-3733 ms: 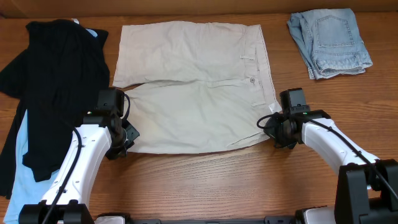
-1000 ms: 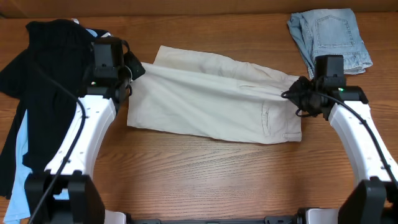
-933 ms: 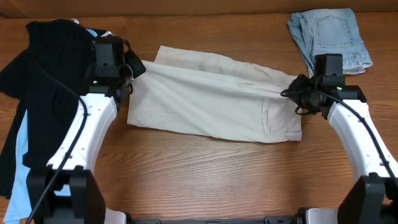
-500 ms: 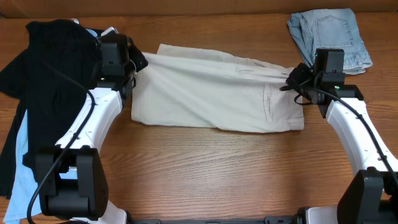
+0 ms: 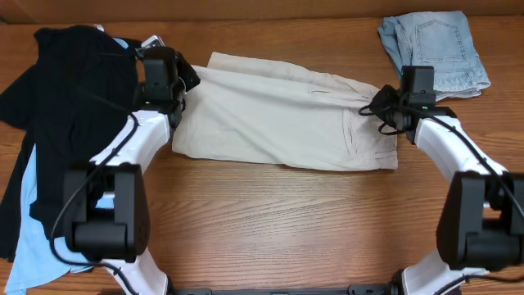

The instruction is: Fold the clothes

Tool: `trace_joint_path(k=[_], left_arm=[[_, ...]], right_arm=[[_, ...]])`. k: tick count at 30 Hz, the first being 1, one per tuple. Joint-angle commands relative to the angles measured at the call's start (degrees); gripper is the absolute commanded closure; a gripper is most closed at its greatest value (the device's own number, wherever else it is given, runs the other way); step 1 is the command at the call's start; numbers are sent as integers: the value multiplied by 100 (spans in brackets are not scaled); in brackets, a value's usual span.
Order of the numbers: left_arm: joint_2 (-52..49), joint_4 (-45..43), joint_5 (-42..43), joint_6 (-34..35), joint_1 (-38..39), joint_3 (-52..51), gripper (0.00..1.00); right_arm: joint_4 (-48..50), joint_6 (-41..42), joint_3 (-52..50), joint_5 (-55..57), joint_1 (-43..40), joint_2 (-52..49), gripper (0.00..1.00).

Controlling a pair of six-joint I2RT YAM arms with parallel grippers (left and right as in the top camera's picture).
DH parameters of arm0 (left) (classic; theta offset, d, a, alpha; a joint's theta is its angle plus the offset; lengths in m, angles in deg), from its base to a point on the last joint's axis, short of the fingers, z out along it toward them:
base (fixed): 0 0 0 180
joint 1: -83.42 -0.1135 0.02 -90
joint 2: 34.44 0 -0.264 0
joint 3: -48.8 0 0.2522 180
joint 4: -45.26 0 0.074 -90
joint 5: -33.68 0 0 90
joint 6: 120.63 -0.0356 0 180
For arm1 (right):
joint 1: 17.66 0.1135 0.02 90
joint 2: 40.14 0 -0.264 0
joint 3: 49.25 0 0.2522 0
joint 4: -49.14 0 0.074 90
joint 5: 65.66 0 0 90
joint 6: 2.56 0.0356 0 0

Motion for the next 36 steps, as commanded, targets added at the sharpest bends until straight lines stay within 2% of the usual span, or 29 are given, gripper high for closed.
trace_joint_path(k=[1, 2, 6, 9, 13, 18, 19, 22, 26, 28, 36], left_arm=[[-245, -282, -422, 4, -46, 7, 0], [-286, -354, -422, -26, -46, 11, 0], [-227, -422, -411, -378, -46, 90, 0], [7, -50, -352, -710, -46, 308, 0], [498, 973, -227, -1266, -46, 737, 0], [1200, 2437, 752, -2153, -46, 1335, 0], [1314, 2586, 896, -2229, -46, 1388, 0], [1718, 2898, 1143, -2267, -48, 1416, 0], [1797, 3178, 1141, -2269, -48, 1416, 0], [1786, 3373, 1137, -2291, -48, 1414, 0], [1742, 3939, 1093, -2437, -48, 1397, 0]], right_arm=[[356, -2, -7, 326, -81, -181, 28], [463, -4, -7, 280, -81, -186, 1], [581, -7, 85, 131, -83, -127, 0], [245, -9, 282, -264, -142, 50, 0], [-271, -35, 450, -400, -173, 417, 0], [-511, -894, 472, -507, -166, 927, 0], [-535, -1075, 472, -503, -166, 946, 1], [-562, -1456, 433, -457, -168, 837, 11], [-479, -1670, 424, -437, -168, 411, 14], [-348, -1738, 424, -446, -168, 142, 16], [273, -1808, 426, -461, -168, -199, 36]])
